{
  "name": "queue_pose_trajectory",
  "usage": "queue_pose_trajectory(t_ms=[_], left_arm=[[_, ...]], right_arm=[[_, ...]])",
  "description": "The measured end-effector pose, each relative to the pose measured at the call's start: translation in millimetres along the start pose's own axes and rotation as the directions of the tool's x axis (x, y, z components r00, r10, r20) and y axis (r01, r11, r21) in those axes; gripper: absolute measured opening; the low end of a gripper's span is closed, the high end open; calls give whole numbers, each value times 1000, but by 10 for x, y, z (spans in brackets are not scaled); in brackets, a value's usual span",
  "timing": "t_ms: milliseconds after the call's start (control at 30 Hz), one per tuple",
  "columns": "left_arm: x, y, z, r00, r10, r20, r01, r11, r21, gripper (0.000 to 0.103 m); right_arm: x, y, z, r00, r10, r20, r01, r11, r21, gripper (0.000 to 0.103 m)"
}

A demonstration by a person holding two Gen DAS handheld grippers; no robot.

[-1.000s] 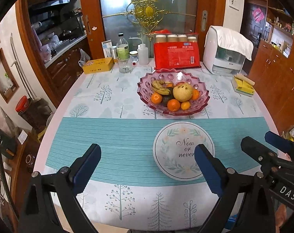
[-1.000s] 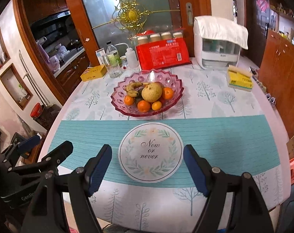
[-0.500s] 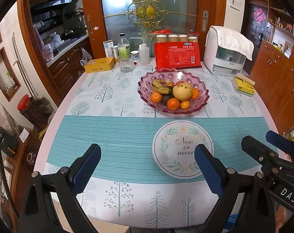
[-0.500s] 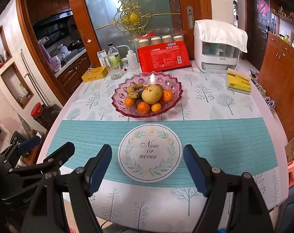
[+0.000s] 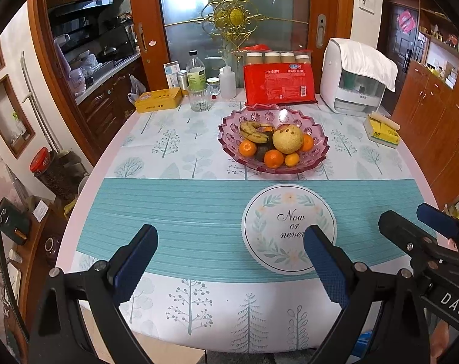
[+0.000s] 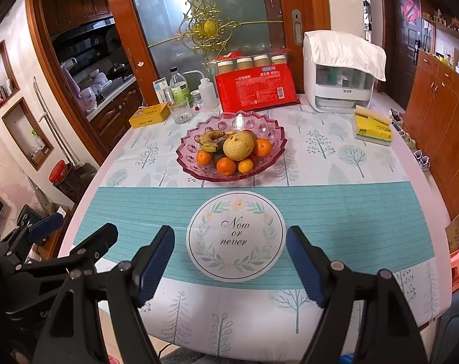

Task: Organize fruits

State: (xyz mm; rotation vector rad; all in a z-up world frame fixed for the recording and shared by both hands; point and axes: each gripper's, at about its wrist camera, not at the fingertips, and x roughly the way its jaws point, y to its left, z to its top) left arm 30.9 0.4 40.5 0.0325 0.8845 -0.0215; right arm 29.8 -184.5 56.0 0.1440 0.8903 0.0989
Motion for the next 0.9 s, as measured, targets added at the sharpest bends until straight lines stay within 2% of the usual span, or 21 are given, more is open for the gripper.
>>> queue_pose_trajectory(t_ms=[900], left_arm=[[24, 42, -135, 999, -12, -43, 13, 1000, 24, 96]], right_arm=[[2, -36, -197, 999, 12, -31, -10, 999, 47, 77]])
